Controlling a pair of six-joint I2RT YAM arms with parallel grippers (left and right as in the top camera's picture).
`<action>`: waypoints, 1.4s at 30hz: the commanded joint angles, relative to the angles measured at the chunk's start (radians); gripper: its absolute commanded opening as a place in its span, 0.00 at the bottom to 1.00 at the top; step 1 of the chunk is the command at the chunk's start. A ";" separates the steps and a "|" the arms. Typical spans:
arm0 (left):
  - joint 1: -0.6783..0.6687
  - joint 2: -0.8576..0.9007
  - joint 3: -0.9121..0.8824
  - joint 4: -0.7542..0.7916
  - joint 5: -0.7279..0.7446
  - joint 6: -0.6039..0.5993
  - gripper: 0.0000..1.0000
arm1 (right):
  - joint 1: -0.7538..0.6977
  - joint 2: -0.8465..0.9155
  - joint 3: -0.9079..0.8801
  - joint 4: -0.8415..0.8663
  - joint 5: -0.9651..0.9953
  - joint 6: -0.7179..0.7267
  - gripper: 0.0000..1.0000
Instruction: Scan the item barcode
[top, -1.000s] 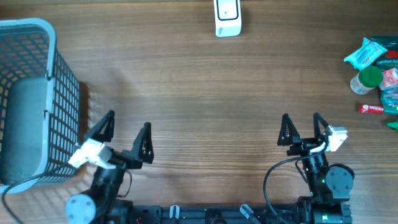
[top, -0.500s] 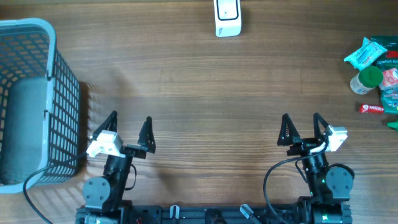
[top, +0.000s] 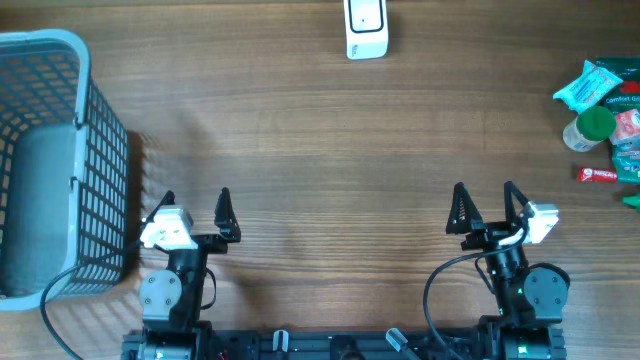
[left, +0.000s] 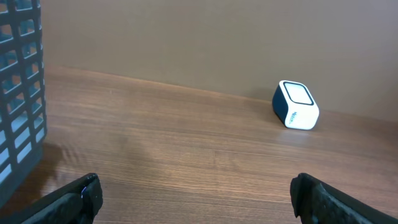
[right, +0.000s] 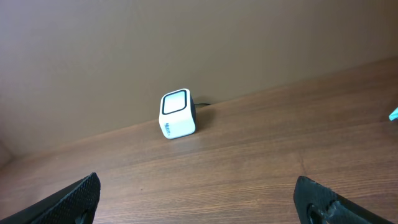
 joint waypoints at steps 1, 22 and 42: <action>0.009 -0.010 -0.005 -0.002 -0.018 0.026 1.00 | 0.004 -0.011 -0.001 0.005 0.018 -0.019 1.00; 0.008 -0.009 -0.005 0.002 -0.017 0.023 1.00 | 0.004 -0.011 -0.001 0.005 0.018 -0.019 1.00; 0.008 -0.009 -0.005 0.002 -0.017 0.023 1.00 | 0.004 -0.011 -0.001 0.008 -0.006 -0.204 1.00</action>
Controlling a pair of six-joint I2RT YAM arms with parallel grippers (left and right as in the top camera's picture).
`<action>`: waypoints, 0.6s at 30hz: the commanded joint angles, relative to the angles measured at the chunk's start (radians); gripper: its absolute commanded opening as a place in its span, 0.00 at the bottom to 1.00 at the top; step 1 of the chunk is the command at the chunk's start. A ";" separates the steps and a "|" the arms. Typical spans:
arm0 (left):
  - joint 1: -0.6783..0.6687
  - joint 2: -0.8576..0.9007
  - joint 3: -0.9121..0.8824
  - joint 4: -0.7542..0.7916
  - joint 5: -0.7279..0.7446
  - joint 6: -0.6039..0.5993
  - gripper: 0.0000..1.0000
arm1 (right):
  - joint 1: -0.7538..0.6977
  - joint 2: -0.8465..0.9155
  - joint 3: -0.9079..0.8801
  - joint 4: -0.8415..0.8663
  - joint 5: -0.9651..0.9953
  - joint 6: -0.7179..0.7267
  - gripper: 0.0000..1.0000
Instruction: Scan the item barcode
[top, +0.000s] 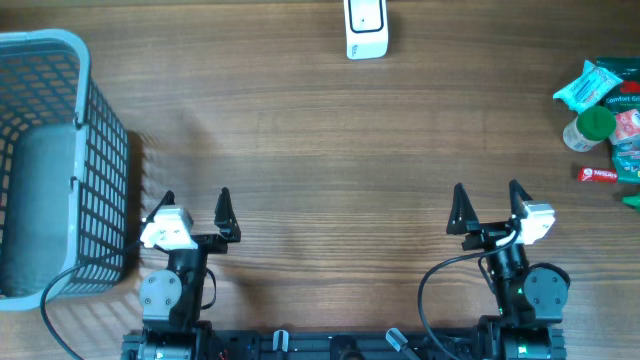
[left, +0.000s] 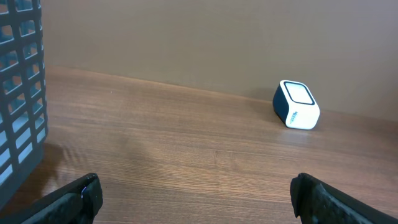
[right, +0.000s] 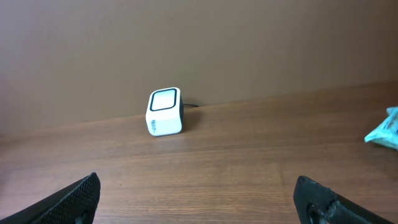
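A white barcode scanner (top: 366, 29) with a dark back stands at the table's far edge; both wrist views show it too (left: 296, 104) (right: 165, 111). Several packaged items (top: 608, 118) lie in a heap at the far right, among them a teal packet (top: 592, 83), a green-capped bottle (top: 590, 129) and a small red bar (top: 600, 174). A teal packet's corner (right: 384, 129) shows at the right wrist view's edge. My left gripper (top: 196, 208) is open near the front left, nothing between its fingers. My right gripper (top: 486, 205) is open near the front right, also empty.
A light blue mesh basket (top: 55, 160) with a grey inside stands at the left edge, close to my left gripper; its wall (left: 18, 93) fills the left of the left wrist view. Bare wooden table (top: 340, 150) lies between the grippers and the scanner.
My right gripper has turned slightly to the right: the scanner sits further left in its wrist view and a teal packet now shows at the right edge. The left arm has not moved.
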 joint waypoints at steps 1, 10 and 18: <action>0.008 -0.009 -0.005 0.002 -0.016 0.020 1.00 | 0.004 -0.011 -0.001 0.008 -0.023 -0.057 1.00; 0.008 -0.009 -0.005 0.002 -0.016 0.020 1.00 | 0.004 0.028 -0.001 0.008 -0.024 -0.056 1.00; 0.008 -0.009 -0.005 0.002 -0.016 0.020 1.00 | 0.004 0.053 -0.001 0.008 -0.024 -0.056 1.00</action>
